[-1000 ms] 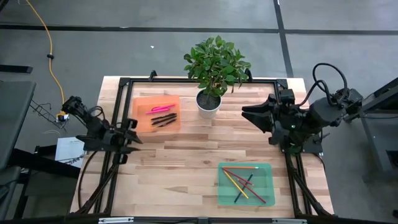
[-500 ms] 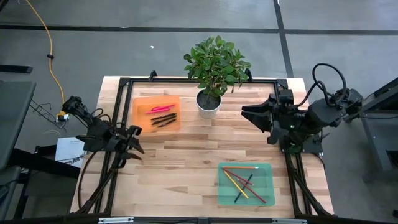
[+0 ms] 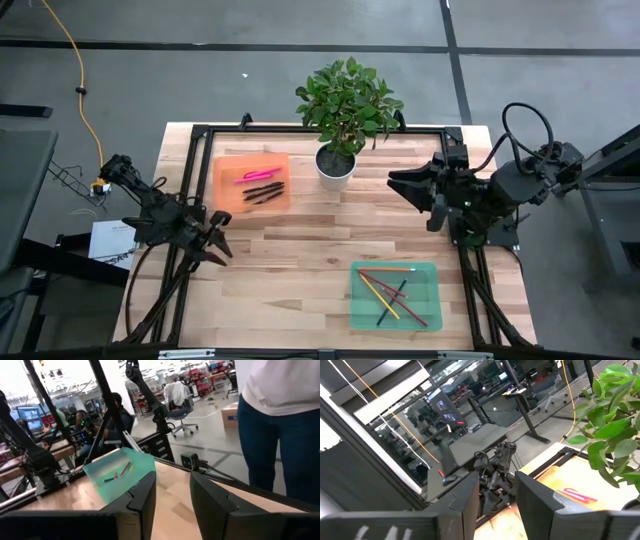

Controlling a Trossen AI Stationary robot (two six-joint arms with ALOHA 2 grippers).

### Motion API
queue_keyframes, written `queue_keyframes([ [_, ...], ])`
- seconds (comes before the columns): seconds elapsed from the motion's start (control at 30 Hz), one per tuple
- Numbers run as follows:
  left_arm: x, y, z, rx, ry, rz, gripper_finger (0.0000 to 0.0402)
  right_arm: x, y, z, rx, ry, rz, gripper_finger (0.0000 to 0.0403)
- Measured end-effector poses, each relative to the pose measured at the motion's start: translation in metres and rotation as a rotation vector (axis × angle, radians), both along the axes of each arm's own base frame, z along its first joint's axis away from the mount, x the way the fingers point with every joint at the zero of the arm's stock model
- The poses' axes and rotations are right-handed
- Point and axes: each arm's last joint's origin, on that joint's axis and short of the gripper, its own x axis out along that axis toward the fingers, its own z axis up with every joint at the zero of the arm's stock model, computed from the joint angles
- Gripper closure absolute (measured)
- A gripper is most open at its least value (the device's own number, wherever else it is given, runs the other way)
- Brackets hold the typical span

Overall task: Sort pens & pencils
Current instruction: Return to Home Position

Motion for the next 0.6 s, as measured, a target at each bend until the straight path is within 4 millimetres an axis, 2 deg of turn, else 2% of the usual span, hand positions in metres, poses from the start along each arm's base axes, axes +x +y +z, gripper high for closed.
queue_keyframes([
  [0.33, 0.000, 0.000, 0.000, 0.021, -0.012, 0.016, 0.0293, 0.000, 0.001, 0.003, 0.013, -0.025, 0.021, 0.0286],
  [0.5, 0.000, 0.001, 0.000, 0.002, -0.002, 0.023, 0.0293, -0.001, 0.001, 0.013, -0.029, -0.101, 0.075, 0.0286],
  [0.6, 0.000, 0.001, 0.000, 0.006, -0.004, 0.022, 0.0293, -0.009, -0.002, 0.021, -0.052, -0.152, 0.106, 0.0286],
])
